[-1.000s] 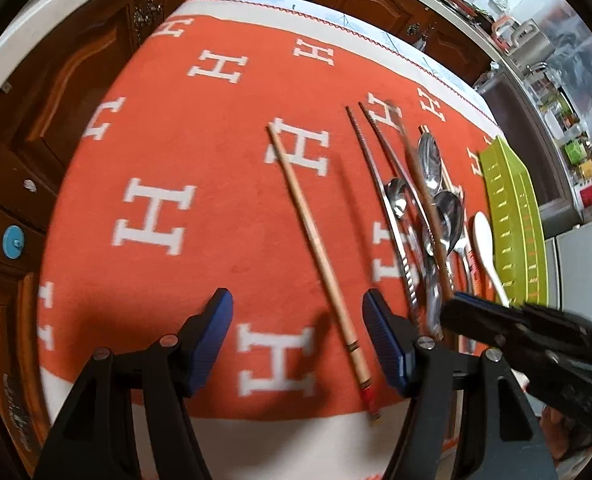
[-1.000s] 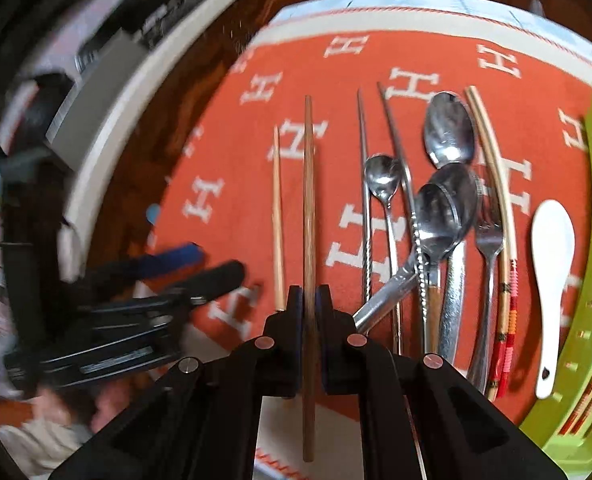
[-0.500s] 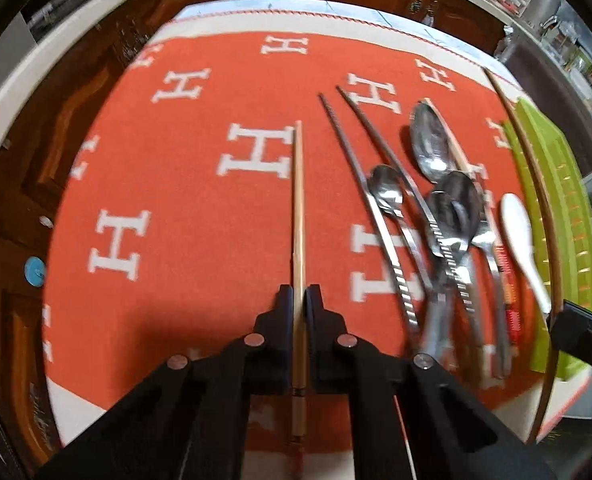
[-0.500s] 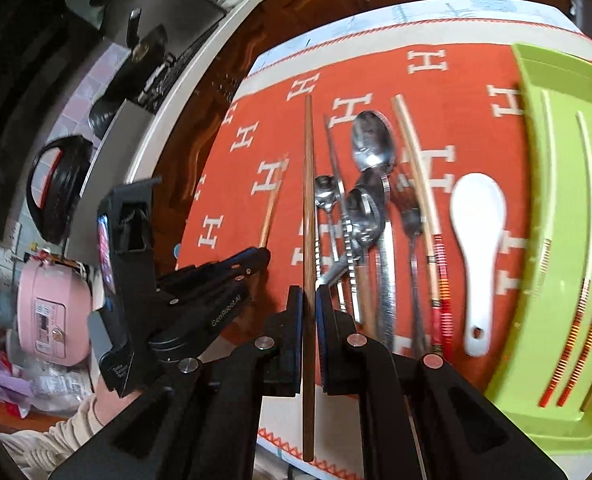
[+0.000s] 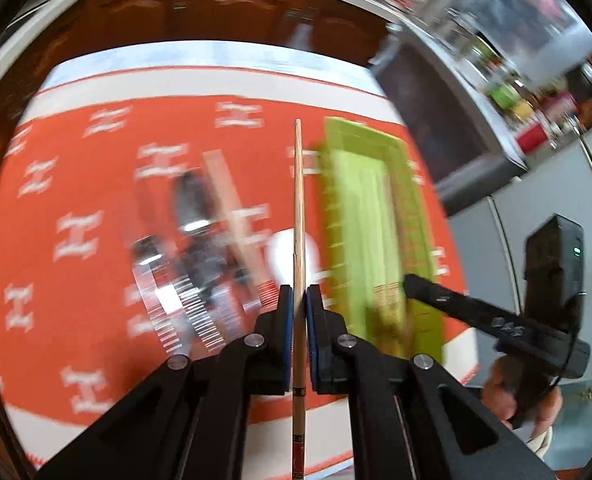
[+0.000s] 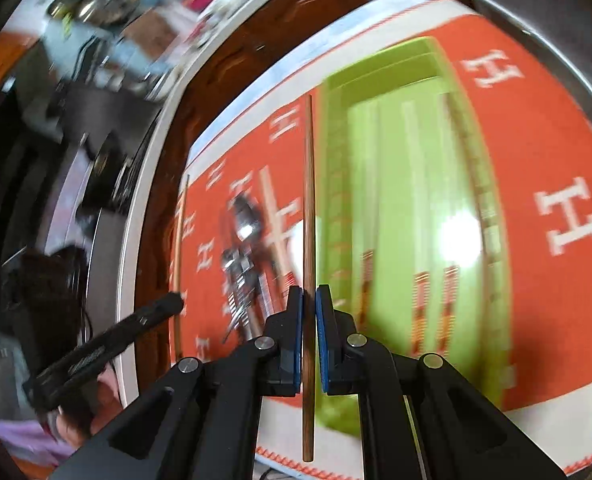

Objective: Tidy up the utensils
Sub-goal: 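Carry both chopsticks into the green tray and open both tools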

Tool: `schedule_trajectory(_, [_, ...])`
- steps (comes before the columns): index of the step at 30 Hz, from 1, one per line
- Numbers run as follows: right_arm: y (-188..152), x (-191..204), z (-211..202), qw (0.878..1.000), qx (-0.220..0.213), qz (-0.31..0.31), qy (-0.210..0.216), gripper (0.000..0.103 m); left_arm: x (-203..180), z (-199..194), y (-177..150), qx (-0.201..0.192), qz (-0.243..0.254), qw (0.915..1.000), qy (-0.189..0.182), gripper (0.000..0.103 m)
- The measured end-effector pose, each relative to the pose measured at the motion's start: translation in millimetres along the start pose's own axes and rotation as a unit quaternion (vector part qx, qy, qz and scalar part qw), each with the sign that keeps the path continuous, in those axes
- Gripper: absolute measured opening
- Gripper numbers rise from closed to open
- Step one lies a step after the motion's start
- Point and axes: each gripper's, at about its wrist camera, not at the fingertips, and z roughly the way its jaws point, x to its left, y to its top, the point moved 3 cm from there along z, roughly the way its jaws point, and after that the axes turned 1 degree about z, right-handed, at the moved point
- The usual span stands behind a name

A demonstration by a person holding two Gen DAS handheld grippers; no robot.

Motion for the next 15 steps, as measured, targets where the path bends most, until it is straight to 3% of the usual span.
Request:
schedule_trajectory(4, [19.4, -19.3, -5.4, 0.999, -0.017, 0.002, -0.044, 0.006, -41.8, 38.0, 21.3, 0.021, 0.02, 0.9993, -0.024, 0.004])
schedule_trajectory(8, [35.8, -32.1, -1.0, 0.997, -0.01, -0.004, -0.073, 0.007, -60.1, 73.3, 22.6, 0.043, 0.036, 0.9984, -0.007, 0.005])
schedule_trajectory(10, [40.3, -36.9, 0.9, 0.995, -0.007, -0.014, -0.102, 0.009, -64.0, 81.3, 18.0, 0.056, 0.042, 0.9975, -0.008, 0.013])
schedule_trajectory(11, [41.6, -39.1, 1.9, 0.994, -0.007, -0.015, -0.109, 0.015, -64.8, 82.4, 15.9, 0.058, 0.048, 0.9972, -0.002, 0.015])
schedule_trajectory(15, [41.5, -43.6, 5.0, 0.993, -0.014, -0.01, -0.116, 0.025, -59.8, 69.6, 6.4, 0.046, 0.063, 0.9968, 0.017, 0.041])
